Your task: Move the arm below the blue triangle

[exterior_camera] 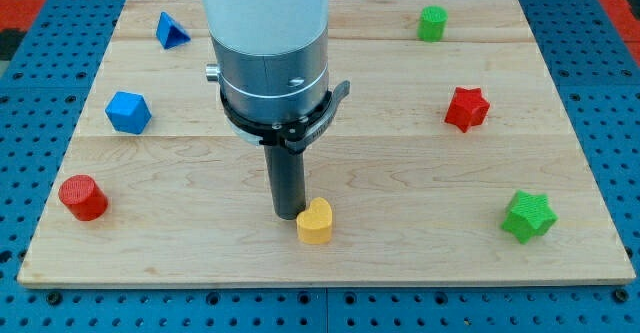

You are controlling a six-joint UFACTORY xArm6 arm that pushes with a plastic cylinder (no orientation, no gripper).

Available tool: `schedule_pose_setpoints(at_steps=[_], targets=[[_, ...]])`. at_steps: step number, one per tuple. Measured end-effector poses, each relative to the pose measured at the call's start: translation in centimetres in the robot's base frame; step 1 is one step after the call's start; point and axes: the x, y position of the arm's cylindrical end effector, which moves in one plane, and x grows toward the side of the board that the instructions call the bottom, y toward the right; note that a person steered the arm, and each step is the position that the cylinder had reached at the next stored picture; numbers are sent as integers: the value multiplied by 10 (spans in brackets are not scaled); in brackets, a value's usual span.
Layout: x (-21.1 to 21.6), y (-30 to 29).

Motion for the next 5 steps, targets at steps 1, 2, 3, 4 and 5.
schedule_pose_setpoints(at_steps=[1, 2, 3, 4, 5], targets=[[0, 1], [0, 0], [-3, -1], [-7, -1], [-11, -1]])
